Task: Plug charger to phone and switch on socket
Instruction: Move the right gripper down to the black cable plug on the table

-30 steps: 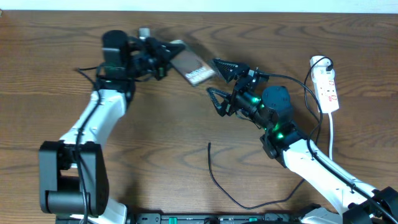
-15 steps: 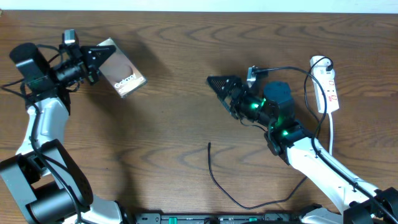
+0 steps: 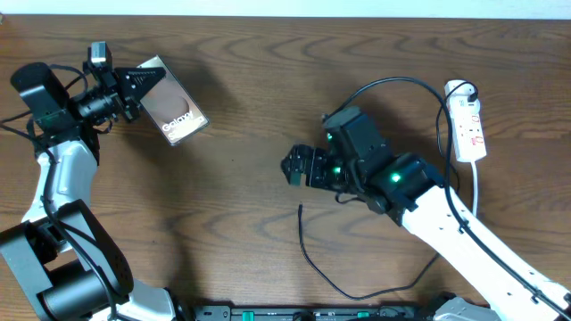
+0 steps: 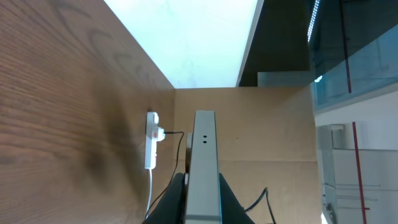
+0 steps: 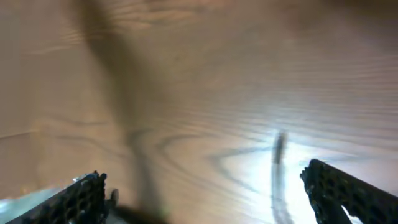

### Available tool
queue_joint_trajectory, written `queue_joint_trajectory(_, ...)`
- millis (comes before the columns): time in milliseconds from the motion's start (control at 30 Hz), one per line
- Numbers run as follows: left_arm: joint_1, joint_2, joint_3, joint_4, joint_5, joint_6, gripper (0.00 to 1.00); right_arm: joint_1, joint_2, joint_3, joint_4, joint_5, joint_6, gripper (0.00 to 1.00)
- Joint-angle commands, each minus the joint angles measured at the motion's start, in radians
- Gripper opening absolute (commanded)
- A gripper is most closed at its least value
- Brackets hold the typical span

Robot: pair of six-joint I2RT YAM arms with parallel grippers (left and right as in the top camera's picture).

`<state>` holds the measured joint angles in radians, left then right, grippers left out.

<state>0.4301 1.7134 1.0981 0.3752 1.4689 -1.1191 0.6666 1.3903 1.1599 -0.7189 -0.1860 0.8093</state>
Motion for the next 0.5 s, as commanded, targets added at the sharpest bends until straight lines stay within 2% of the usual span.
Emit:
queue_joint_trajectory(0,0.0,-0.002,0.004,0.008,0.039,0.012,0.08,0.061,0.003,0.001,-0.055,0.177,-0.12,0.99)
queue_joint_trajectory(200,0.001,-0.002,0.004,0.008,0.042,0.013,0.08,0.113,0.006,-0.002,0.019,0.172,-0.108,0.99)
queue_joint_trajectory(300,0.0,-0.002,0.004,0.008,0.042,0.013,0.07,0.112,0.039,0.005,0.029,0.164,-0.039,0.99)
queue_joint_trajectory(367,0.0,-0.002,0.004,0.008,0.042,0.013,0.07,0.112,0.091,0.029,0.01,0.123,-0.031,0.99)
queue_joint_trajectory(467,0.001,-0.002,0.004,0.008,0.042,0.013,0.07,0.114,0.228,0.129,-0.121,0.106,-0.034,0.96)
